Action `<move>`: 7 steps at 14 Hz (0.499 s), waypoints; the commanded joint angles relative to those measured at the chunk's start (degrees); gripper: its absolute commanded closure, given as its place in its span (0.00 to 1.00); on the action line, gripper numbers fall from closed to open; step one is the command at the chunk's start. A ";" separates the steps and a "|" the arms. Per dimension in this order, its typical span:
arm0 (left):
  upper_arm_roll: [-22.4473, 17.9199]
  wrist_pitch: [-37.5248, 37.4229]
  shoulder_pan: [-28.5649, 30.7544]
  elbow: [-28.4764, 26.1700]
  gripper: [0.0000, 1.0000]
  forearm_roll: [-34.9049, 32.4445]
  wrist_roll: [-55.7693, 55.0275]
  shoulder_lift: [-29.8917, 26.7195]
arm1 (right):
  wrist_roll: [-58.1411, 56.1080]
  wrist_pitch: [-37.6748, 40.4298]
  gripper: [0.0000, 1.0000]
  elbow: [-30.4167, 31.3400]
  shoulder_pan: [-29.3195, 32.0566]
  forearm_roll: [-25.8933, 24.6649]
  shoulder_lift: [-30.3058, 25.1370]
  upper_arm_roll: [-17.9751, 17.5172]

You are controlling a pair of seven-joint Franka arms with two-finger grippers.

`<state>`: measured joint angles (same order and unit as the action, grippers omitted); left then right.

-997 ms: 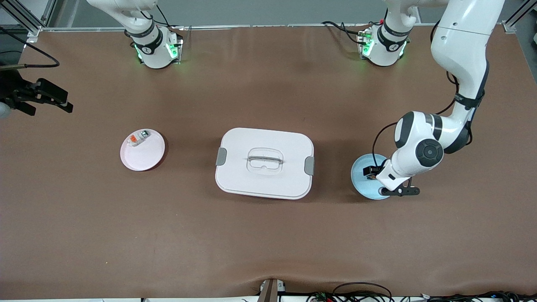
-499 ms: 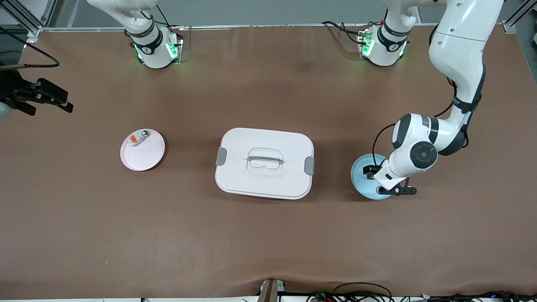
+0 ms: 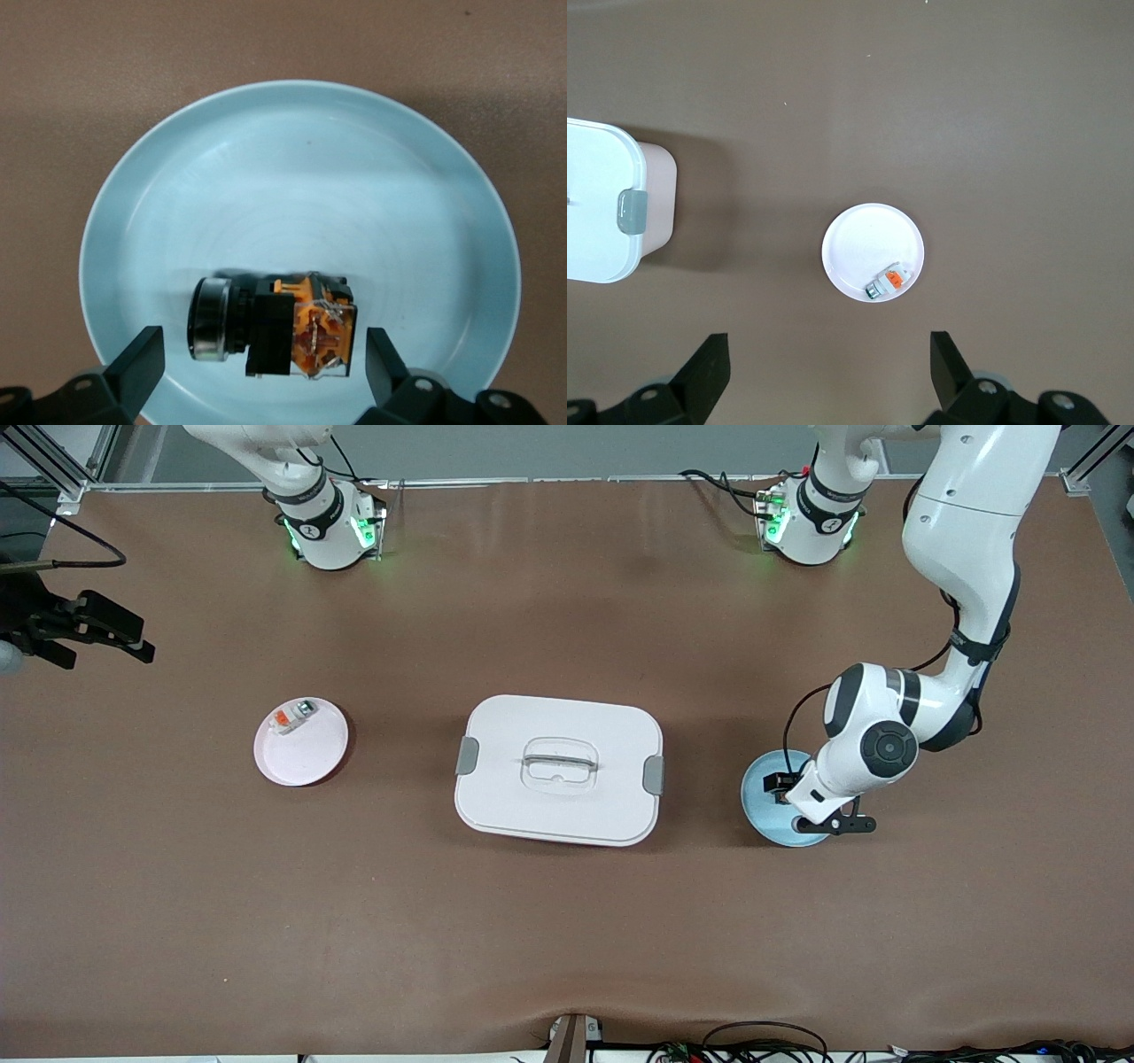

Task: Transfer orange switch to right arm and place
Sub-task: 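Close the left gripper on the black-orange switch and lift it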

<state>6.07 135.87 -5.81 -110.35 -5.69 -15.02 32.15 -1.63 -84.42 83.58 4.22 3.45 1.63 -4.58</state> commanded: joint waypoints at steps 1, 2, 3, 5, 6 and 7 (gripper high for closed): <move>0.17 2.29 0.10 -0.22 0.00 -0.99 -1.33 0.98 | -0.56 0.31 0.00 0.70 0.61 0.51 -1.10 -0.43; 0.17 2.64 0.10 -0.22 0.00 -0.99 -1.33 0.98 | -0.56 0.31 0.00 0.70 0.61 0.51 -1.10 -0.51; 0.17 2.99 0.01 -0.22 0.00 -0.99 -1.42 0.98 | -0.56 0.31 0.00 0.70 0.61 0.51 -1.10 -0.43; 0.17 3.08 0.19 -0.22 0.00 -1.07 -1.42 1.42 | -0.56 0.31 0.00 0.70 0.61 0.51 -1.10 -0.51; 0.17 3.34 0.27 -0.22 0.00 -1.07 -1.42 1.42 | -0.56 0.31 0.00 0.70 0.61 0.51 -1.10 -0.43; 0.17 3.43 0.28 -0.22 0.00 -1.07 -1.42 1.42 | -0.56 0.31 0.00 0.70 0.61 0.51 -1.10 -0.43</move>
<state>6.07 138.20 -5.74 -110.39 -5.69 -15.04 33.44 -1.64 -84.41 83.58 4.22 3.45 1.63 -4.63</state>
